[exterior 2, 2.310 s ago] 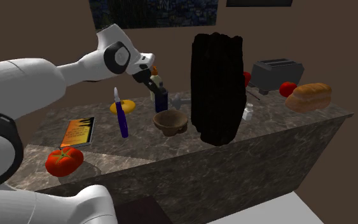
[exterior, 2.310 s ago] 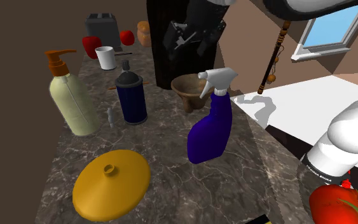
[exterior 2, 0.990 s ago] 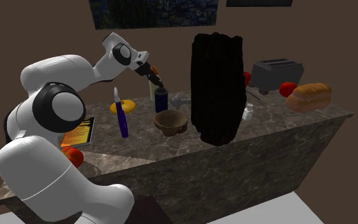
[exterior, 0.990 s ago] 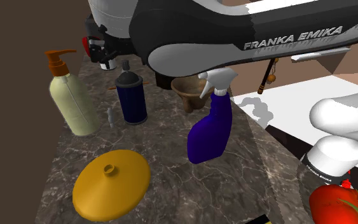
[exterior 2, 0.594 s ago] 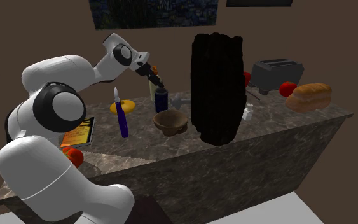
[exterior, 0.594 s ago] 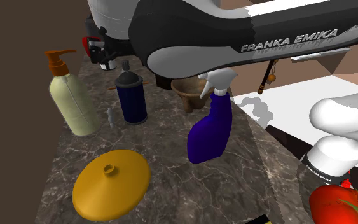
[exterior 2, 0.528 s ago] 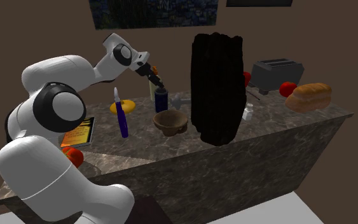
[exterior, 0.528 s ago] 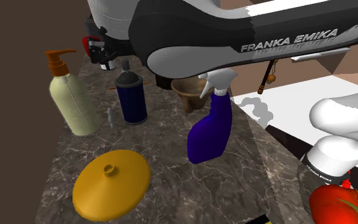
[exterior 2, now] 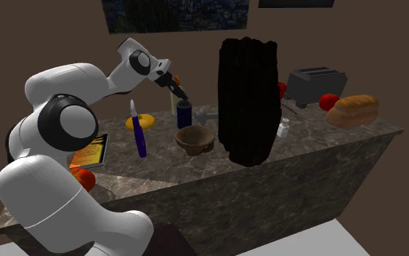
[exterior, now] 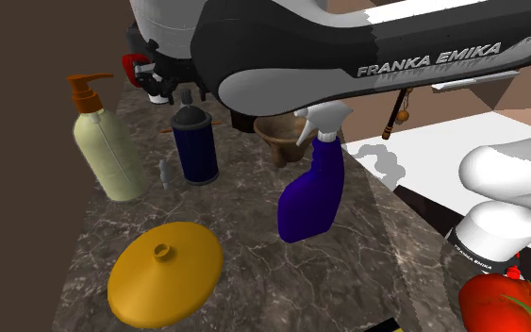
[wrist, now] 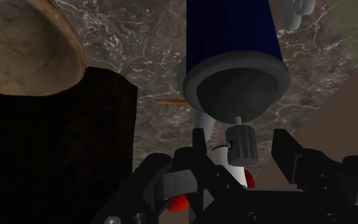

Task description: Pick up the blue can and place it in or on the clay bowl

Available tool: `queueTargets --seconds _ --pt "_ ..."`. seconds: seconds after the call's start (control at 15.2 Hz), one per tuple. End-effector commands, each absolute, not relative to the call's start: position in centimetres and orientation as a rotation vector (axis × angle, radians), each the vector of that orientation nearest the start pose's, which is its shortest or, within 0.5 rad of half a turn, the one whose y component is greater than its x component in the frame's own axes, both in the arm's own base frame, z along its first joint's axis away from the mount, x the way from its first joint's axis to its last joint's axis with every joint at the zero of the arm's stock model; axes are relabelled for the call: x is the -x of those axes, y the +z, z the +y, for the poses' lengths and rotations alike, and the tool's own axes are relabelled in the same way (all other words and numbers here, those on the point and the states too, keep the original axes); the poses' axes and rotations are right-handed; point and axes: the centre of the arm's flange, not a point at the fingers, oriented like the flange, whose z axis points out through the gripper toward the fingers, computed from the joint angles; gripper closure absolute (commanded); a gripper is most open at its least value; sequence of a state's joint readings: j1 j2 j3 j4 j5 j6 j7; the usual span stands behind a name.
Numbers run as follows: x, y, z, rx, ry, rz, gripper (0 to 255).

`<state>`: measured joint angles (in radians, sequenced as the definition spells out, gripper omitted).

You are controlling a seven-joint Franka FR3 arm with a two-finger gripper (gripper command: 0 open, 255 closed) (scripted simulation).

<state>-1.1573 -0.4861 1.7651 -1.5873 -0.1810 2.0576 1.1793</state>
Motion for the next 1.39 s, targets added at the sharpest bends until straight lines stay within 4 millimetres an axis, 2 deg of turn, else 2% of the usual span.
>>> queueTargets --seconds 0.0,0.07,1.32 --pt "-43.5 58.2 46.5 2.99 -1.153 0.604 255" --pt "-43.5 58.2 46.5 2.99 -1.153 0.604 255" --pt "-43.5 68.2 46.5 2.99 -1.153 0.604 255"
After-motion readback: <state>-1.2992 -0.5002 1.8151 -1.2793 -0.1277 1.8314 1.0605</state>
